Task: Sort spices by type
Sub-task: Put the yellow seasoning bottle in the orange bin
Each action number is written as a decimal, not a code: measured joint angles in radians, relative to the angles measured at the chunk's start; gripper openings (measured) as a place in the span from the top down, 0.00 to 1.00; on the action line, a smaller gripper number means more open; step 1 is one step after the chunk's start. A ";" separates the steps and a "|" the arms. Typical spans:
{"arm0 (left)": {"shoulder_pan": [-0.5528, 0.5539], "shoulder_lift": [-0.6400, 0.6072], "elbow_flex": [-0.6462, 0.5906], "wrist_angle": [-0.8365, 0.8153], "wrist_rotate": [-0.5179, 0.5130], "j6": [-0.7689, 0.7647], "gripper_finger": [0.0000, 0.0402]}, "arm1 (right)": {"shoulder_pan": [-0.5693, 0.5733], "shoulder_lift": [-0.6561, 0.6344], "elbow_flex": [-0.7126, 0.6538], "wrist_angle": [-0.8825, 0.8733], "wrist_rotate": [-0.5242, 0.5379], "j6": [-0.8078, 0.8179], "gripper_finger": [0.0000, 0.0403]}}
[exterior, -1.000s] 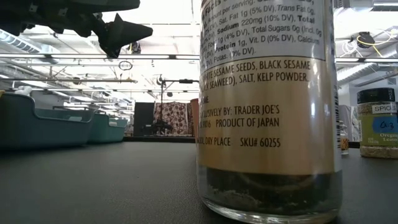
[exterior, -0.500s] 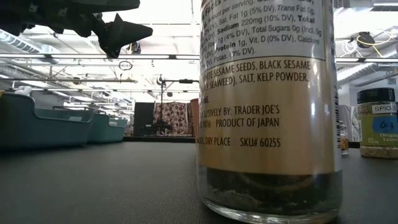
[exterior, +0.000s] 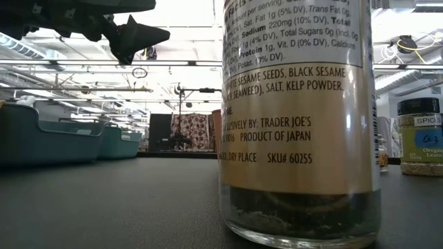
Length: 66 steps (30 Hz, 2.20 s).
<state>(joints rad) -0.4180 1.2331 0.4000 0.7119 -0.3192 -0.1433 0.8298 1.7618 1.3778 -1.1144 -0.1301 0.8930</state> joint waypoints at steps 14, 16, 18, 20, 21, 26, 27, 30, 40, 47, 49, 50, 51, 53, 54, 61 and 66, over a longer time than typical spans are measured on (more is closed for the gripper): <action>0.000 0.000 0.000 -0.003 -0.005 -0.001 0.29 | -0.211 0.000 0.306 -0.232 0.115 -0.073 0.48; 0.000 0.000 0.000 -0.003 -0.005 -0.001 0.29 | -0.259 0.000 0.342 -0.260 0.154 -0.114 0.48; 0.000 0.000 0.000 -0.003 -0.005 0.000 0.29 | -0.309 0.000 0.367 -0.290 0.178 -0.163 0.48; 0.000 0.000 0.000 -0.003 -0.005 0.000 0.29 | -0.364 0.000 0.379 -0.302 0.188 -0.219 0.48; 0.000 0.000 0.000 -0.003 -0.005 0.000 0.29 | -0.390 0.000 0.381 -0.301 0.187 -0.248 0.48; 0.000 0.000 0.000 -0.015 -0.006 0.004 0.29 | -0.508 0.000 0.381 -0.298 0.188 -0.379 0.48; 0.000 0.000 0.000 -0.017 -0.006 0.010 0.29 | -0.528 0.000 0.381 -0.297 0.189 -0.399 0.48; 0.000 0.000 0.000 -0.018 -0.006 0.019 0.29 | -0.577 0.000 0.381 -0.292 0.192 -0.439 0.48; 0.000 0.000 0.000 -0.018 -0.006 0.020 0.29 | -0.635 0.058 0.381 -0.250 0.183 -0.533 0.47; 0.000 0.000 0.000 -0.018 -0.005 0.019 0.29 | -0.643 0.142 0.381 -0.231 0.182 -0.602 0.47; 0.000 0.000 0.000 -0.018 -0.005 0.019 0.29 | -0.649 0.160 0.381 -0.224 0.182 -0.616 0.47; 0.000 0.000 0.000 -0.018 -0.005 0.019 0.29 | -0.653 0.172 0.381 -0.218 0.183 -0.622 0.47; 0.000 0.000 0.000 -0.018 -0.005 0.019 0.29 | -0.655 0.183 0.381 -0.216 0.182 -0.629 0.47; 0.000 0.000 0.000 -0.018 -0.005 0.019 0.29 | -0.660 0.201 0.380 -0.218 0.181 -0.646 0.47; 0.000 0.000 0.000 -0.018 -0.005 0.019 0.29 | -0.662 0.209 0.380 -0.217 0.182 -0.654 0.47; 0.000 0.000 0.000 -0.018 -0.004 0.019 0.29 | -0.674 0.236 0.380 -0.172 0.180 -0.716 0.47; 0.000 0.000 0.000 -0.017 0.000 0.019 0.29 | -0.686 0.235 0.380 -0.156 0.178 -0.734 0.47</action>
<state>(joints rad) -0.4179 1.2327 0.4000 0.6945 -0.3187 -0.1246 0.1443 1.9972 1.7576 -1.2707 0.0477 0.1590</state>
